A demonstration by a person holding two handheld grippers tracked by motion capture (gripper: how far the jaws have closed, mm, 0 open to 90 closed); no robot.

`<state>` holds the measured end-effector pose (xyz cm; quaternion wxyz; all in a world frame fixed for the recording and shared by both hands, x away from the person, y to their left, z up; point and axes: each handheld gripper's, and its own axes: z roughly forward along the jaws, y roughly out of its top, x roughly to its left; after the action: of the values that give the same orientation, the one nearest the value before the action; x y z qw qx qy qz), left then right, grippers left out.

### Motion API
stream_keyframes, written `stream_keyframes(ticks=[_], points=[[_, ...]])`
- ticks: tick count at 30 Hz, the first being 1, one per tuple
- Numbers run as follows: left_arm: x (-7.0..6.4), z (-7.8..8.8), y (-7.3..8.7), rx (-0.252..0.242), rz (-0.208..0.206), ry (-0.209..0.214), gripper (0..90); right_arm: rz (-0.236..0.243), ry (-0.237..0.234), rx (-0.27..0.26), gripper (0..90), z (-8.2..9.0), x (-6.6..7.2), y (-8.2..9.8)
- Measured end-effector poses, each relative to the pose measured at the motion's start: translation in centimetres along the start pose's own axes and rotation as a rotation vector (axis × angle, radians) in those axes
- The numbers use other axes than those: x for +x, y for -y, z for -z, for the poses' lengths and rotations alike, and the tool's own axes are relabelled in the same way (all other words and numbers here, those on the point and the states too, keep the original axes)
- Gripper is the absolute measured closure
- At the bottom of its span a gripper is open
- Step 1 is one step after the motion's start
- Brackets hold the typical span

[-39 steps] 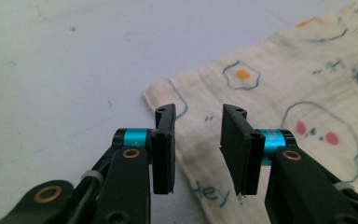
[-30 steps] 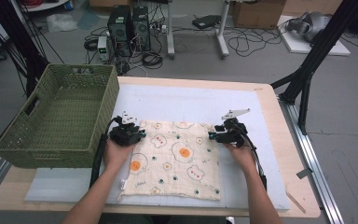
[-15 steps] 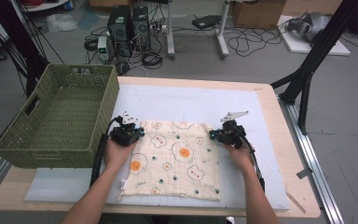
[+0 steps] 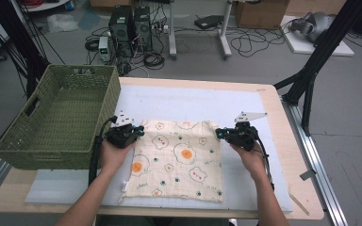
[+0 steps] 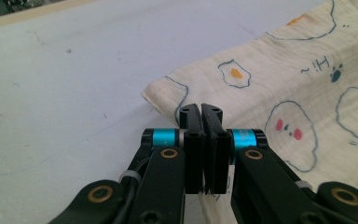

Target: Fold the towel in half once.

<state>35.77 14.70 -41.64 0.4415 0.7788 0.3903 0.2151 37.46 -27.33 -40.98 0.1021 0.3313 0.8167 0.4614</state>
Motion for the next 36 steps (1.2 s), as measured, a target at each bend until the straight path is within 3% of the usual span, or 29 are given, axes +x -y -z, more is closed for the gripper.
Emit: stream_keyframes(ticks=[6, 12, 23, 26, 27, 32, 36], points=[[-1.2, 1.7, 0.1, -0.037, -0.036, 0.019, 87.3, 0.01, -0.033, -0.002, 85.4, 1.6, 1.3, 0.7], [-2.3, 2.7, 1.9, -0.004, -0.082, 0.03, 87.3, 0.021, -0.06, -0.01, 85.4, 2.7, 2.8, 2.0], [-2.7, 4.6, 4.3, 0.007, -0.062, 0.084, 87.2, 0.031, -0.109, 0.062, 85.1, 2.5, 5.0, 4.7], [-2.6, 4.8, 4.9, 0.02, -0.015, 0.128, 86.8, 0.033, -0.122, 0.09, 83.7, 2.3, 5.2, 5.2], [-2.5, 4.8, 5.1, 0.03, -0.017, 0.137, 86.5, 0.026, -0.125, 0.1, 82.7, 2.3, 5.2, 5.3], [-2.1, 5.0, 5.4, 0.051, -0.019, 0.159, 75.6, 0.014, -0.123, 0.082, 71.2, 2.8, 5.0, 5.5], [-2.0, 5.5, 4.8, 0.032, -0.025, 0.168, 69.0, 0.013, -0.109, 0.029, 65.5, 3.7, 4.7, 4.8]])
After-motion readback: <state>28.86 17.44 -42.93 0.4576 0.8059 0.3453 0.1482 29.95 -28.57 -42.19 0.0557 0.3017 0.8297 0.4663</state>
